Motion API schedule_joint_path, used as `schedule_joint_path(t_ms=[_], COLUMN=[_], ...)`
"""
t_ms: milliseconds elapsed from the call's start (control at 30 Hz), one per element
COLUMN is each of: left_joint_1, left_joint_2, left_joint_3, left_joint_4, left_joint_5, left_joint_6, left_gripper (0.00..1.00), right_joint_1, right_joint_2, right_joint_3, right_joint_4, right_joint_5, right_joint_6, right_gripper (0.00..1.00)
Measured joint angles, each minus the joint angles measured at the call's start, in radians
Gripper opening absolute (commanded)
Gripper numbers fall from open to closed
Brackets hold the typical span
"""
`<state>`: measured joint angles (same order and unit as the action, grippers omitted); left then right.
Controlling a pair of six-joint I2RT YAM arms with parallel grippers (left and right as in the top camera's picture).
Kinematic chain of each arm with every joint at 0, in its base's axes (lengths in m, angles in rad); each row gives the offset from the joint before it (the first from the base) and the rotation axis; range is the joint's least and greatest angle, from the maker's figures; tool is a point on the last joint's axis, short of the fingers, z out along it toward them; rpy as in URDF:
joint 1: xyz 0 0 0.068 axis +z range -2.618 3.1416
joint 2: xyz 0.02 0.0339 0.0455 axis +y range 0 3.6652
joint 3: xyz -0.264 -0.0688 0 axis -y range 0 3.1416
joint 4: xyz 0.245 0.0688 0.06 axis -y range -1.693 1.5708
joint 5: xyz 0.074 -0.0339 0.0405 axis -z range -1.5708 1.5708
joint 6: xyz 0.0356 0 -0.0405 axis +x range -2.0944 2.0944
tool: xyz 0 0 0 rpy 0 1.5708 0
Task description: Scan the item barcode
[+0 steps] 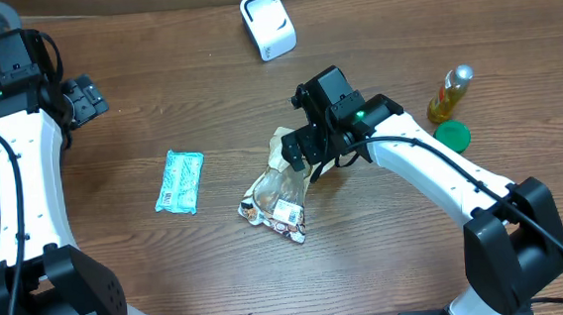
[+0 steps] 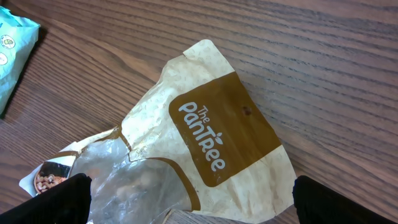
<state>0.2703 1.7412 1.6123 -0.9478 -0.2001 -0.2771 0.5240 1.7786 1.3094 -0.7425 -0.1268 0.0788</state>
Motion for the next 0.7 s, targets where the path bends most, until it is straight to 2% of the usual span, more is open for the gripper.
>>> schedule_joint_path(t_ms=[400,433,467,500,567,600,633,700], left_joint_1=[0.0,0.0,0.0,0.0,-0.003,-0.007,-0.012,-0.037], left_joint_2=[0.0,0.0,0.0,0.0,0.0,0.0,0.0,0.0], left_joint_3=[0.0,0.0,0.0,0.0,0.0,0.0,0.0,0.0], left_joint_4=[0.031,0.027,0.016,-0.019,-0.05,-0.079,-0.099,-0.137], left_joint_5=[0.04,0.069,0.116,0.203,0.291,0.356,0.402,0.484], left_joint_6=[-0.005,-0.008,-0.012,-0.014,-0.018,-0.021,-0.021,-0.023], left_gripper=[1.0,0.96,0.86,0.59,0.32,0.14,0.04,0.04], right_joint_1=[0.0,0.0,0.0,-0.001,-0.004,-0.008,-0.013,-0.023], right_joint_2=[0.0,0.0,0.0,0.0,0.0,0.0,0.0,0.0], right_joint_3=[0.0,0.0,0.0,0.0,0.0,0.0,0.0,0.0], right_joint_4=[-0.001,-0.001,-0.002,-0.001,-0.001,-0.001,-0.002,-0.005], right_joint_5=[0.0,0.0,0.0,0.0,0.0,-0.001,-0.001,-0.001], right_joint_6=[0.0,0.0,0.0,0.0,0.0,0.0,0.0,0.0], right_gripper=[1.0,1.0,1.0,1.0,1.0,1.0,1.0,1.0])
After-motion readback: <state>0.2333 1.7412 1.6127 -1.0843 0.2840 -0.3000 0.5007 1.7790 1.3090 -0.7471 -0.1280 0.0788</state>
